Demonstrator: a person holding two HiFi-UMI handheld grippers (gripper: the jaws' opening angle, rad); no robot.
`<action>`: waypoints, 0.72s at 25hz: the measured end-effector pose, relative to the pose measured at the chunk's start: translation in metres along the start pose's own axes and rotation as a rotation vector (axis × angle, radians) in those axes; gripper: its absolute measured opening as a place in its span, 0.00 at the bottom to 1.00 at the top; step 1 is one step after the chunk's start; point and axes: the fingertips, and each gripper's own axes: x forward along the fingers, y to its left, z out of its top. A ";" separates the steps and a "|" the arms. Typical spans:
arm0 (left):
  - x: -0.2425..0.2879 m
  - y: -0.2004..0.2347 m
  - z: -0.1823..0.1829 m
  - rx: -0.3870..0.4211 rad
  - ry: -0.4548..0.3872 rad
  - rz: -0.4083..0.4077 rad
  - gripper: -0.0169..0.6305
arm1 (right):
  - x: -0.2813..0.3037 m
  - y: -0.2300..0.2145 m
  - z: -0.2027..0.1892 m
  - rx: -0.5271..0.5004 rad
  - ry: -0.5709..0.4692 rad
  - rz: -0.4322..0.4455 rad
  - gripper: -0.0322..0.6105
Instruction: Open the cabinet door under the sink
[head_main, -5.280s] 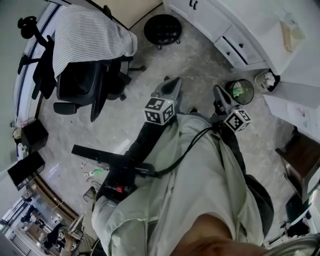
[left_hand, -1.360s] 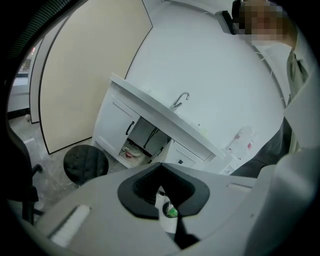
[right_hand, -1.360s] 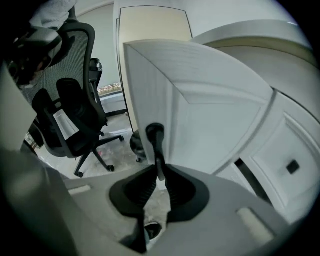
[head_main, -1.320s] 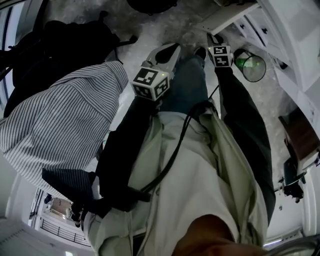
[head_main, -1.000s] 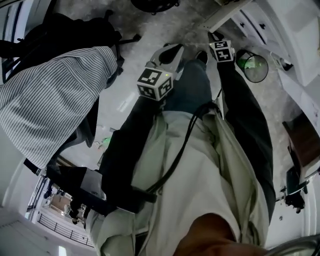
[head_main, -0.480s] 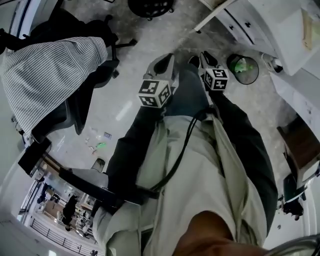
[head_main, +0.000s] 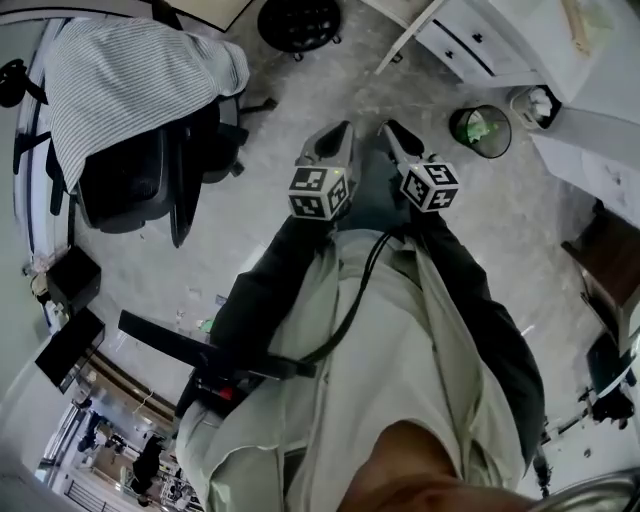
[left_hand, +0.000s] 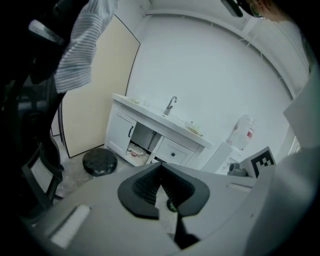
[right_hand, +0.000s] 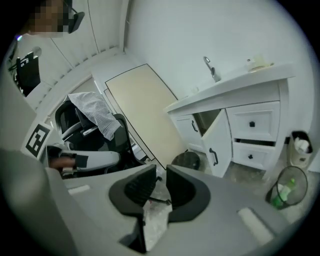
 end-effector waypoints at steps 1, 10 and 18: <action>-0.011 0.000 -0.005 0.016 0.006 -0.001 0.04 | -0.008 0.008 -0.007 0.026 -0.013 -0.020 0.14; -0.070 -0.010 -0.044 0.118 0.066 -0.136 0.04 | -0.067 0.060 -0.041 0.066 -0.112 -0.074 0.14; -0.081 -0.034 -0.020 0.174 0.004 -0.146 0.04 | -0.094 0.077 -0.036 0.020 -0.110 -0.021 0.14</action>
